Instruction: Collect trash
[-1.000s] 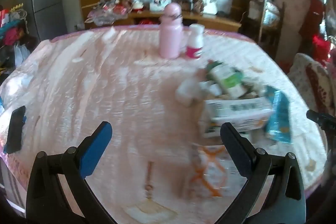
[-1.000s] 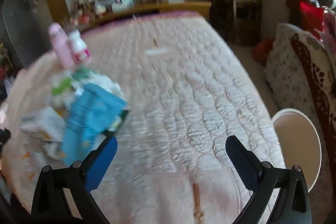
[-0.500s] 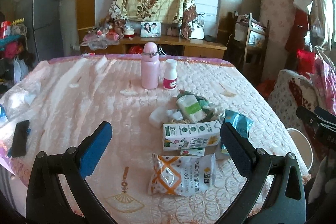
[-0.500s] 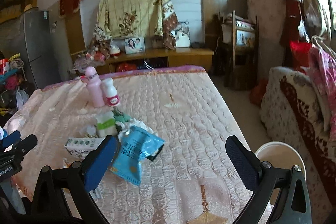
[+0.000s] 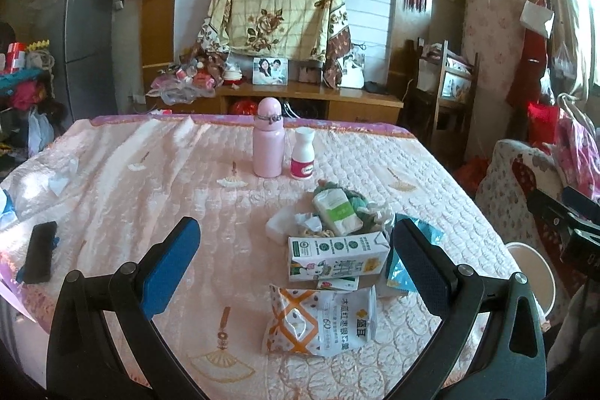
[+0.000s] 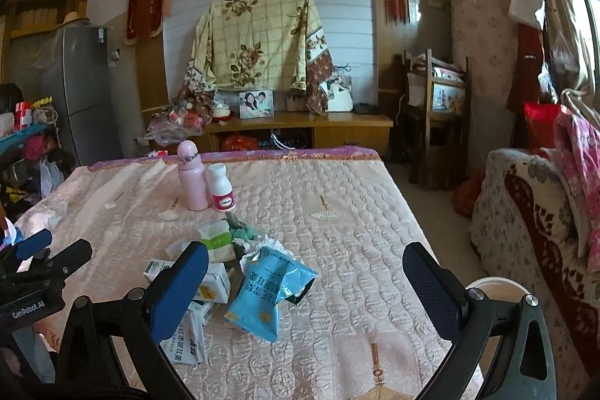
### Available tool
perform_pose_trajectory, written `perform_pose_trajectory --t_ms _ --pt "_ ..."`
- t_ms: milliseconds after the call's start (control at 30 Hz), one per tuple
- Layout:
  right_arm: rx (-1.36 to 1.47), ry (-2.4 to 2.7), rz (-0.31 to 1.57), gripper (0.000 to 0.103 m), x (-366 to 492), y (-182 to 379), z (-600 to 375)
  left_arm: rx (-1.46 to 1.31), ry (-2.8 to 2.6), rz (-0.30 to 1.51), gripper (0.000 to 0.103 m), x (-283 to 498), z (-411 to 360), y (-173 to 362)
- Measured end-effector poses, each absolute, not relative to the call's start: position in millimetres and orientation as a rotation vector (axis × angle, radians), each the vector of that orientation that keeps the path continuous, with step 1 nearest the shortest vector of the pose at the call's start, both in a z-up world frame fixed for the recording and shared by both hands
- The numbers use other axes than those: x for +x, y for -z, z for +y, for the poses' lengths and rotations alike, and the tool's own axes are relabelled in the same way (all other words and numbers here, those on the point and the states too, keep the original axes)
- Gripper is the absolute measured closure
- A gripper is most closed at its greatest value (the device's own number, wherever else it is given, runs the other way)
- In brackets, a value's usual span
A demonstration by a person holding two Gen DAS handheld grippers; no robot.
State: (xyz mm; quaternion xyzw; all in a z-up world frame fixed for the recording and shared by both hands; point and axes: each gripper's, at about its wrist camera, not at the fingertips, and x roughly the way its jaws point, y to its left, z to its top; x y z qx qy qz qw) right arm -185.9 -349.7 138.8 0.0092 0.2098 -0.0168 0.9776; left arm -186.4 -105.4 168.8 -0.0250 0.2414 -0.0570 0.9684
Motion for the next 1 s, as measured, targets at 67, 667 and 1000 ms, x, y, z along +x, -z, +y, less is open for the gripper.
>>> perform_pose_trajectory --t_ms 67,667,1000 --pt "0.012 0.035 0.412 0.000 -188.2 -141.3 -349.5 -0.052 0.117 0.481 0.001 -187.5 -105.3 -170.0" --pt "0.013 0.034 0.394 0.000 -190.8 -149.1 -348.9 -0.076 0.129 0.446 0.001 -193.0 -105.1 -176.9" --pt "0.011 0.035 0.394 0.000 -189.6 -149.8 -346.7 -0.077 0.130 0.446 0.001 -193.0 -105.0 -176.9"
